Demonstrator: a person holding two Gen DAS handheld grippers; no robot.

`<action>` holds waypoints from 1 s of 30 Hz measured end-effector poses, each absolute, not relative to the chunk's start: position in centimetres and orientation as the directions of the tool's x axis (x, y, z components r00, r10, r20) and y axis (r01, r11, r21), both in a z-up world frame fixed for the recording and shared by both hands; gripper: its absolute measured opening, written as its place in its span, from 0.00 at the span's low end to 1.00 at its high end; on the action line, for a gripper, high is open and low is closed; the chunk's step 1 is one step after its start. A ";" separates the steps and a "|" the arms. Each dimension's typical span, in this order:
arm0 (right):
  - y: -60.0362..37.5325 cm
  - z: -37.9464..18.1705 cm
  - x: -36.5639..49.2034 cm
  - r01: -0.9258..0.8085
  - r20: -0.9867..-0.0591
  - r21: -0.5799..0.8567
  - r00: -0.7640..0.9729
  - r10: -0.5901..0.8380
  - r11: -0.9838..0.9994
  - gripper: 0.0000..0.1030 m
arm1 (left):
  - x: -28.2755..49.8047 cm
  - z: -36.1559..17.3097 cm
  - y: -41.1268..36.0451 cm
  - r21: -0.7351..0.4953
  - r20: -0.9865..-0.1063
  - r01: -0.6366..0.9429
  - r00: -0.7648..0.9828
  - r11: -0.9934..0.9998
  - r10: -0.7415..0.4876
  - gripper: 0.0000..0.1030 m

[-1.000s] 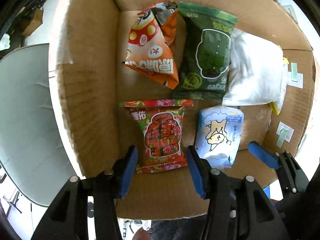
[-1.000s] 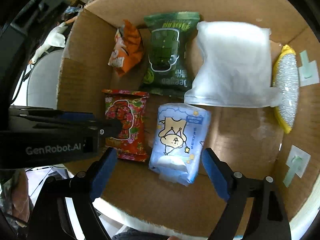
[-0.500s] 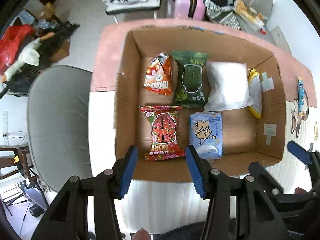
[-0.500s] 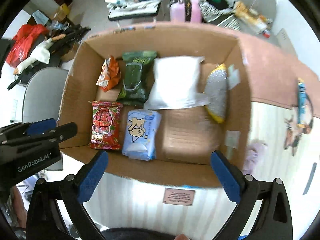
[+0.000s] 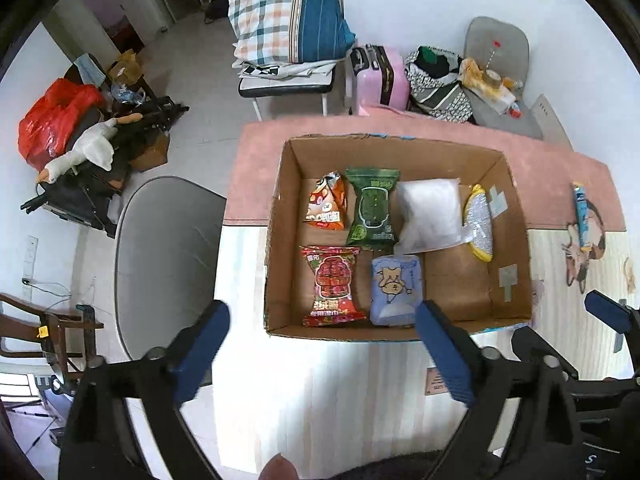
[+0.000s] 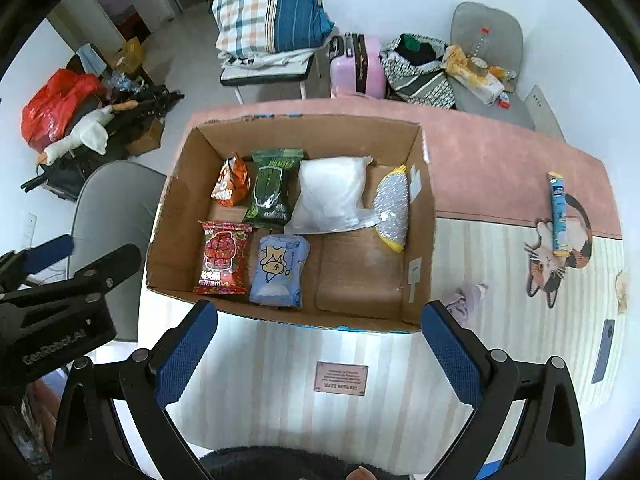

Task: Organize soft objects
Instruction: 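Grasp the lilac sock with the left tool while the right tool grasps the blue Nestle tube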

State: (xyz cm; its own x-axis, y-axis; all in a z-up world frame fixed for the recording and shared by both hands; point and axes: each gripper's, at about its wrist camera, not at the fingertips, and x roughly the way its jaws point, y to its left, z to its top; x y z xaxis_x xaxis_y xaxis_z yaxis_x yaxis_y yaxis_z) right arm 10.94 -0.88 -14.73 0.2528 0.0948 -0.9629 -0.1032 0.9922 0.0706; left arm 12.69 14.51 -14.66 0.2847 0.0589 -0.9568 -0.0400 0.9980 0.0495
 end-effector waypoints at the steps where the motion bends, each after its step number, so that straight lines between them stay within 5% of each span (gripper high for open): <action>1: -1.1 -14.4 10.7 -0.103 -0.961 0.067 0.259 0.092 0.992 1.00 | 12.6 -14.5 14.4 0.043 -0.957 -0.042 0.285 0.998 0.053 0.98; 10: -4.6 -12.7 9.5 -0.078 -0.950 0.120 0.279 0.137 0.990 1.00 | 12.3 -13.1 10.8 0.047 -0.952 -0.008 0.301 0.999 0.047 0.98; 17: -16.2 -14.7 8.1 0.113 -0.965 0.145 0.235 0.115 0.983 1.00 | 13.5 -15.1 -0.5 0.117 -0.955 0.198 0.292 0.973 0.056 0.98; 25: -33.2 -20.2 7.9 0.316 -0.994 0.019 0.109 -0.017 0.949 1.00 | 15.9 -25.5 -19.0 0.130 -0.991 0.627 0.080 0.768 0.103 0.98; 30: -40.0 -22.9 10.0 0.344 -0.997 -0.006 0.071 -0.032 0.939 1.00 | 17.4 -33.4 -24.5 0.039 -0.970 0.698 -0.144 0.715 0.194 0.98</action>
State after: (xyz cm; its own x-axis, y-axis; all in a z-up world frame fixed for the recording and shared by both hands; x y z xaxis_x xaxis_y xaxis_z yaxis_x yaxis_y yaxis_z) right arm 9.96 -40.01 -22.88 0.0705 -0.0325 -0.9970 0.3436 0.9391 -0.0063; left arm 17.44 -24.46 -33.39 -0.1442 0.1938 -0.9704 0.6976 0.7154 0.0392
